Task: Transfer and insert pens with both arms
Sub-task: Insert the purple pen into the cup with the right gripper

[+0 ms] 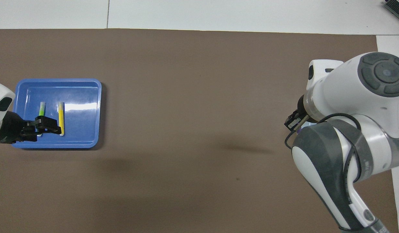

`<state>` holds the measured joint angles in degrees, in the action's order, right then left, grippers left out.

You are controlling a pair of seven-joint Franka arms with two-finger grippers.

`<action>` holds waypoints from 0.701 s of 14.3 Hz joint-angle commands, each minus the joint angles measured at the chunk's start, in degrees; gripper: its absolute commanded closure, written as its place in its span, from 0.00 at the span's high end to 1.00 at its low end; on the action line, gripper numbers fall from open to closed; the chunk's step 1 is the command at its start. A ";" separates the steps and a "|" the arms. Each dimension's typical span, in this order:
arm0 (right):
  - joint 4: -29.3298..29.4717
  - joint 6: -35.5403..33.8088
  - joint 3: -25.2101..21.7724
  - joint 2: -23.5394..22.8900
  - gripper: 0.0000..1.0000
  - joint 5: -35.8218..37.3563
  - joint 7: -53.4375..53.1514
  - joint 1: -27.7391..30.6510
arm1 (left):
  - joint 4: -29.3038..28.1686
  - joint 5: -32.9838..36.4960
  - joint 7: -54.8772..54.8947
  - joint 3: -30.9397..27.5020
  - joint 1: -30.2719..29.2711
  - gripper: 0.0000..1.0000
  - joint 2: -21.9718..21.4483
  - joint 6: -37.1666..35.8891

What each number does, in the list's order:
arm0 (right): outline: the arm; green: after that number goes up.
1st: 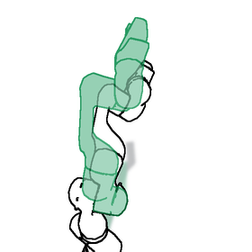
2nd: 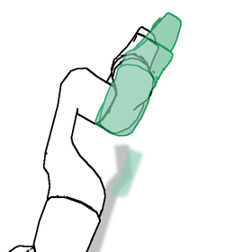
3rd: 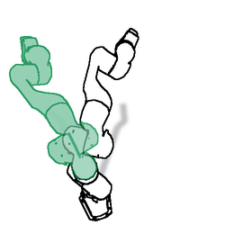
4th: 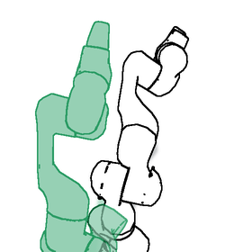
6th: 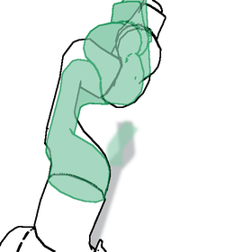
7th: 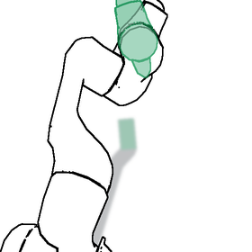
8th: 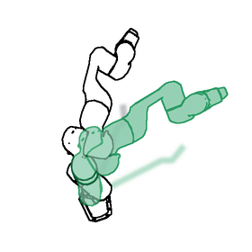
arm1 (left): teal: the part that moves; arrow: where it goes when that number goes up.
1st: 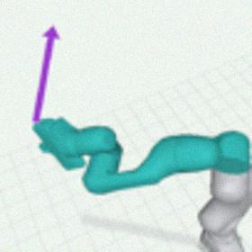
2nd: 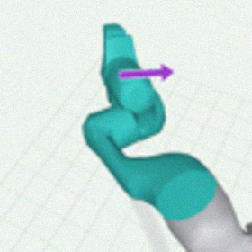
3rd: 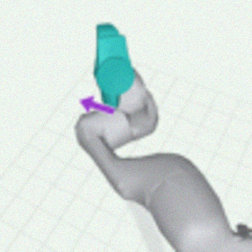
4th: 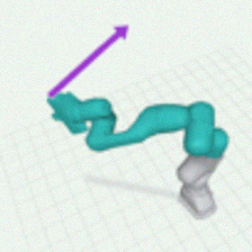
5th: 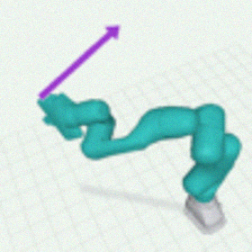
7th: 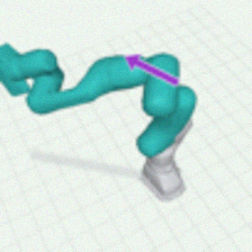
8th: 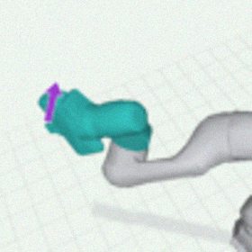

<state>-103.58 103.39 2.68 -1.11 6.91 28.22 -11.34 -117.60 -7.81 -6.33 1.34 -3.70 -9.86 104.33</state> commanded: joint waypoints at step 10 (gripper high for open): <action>-14.63 19.11 0.83 3.31 0.00 4.52 17.92 9.76 | -3.69 -0.01 10.71 0.50 -5.26 0.78 7.38 13.43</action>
<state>-114.22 119.19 2.75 -0.20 10.45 43.89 -3.89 -120.49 -7.81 1.87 1.35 -7.39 -3.64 115.07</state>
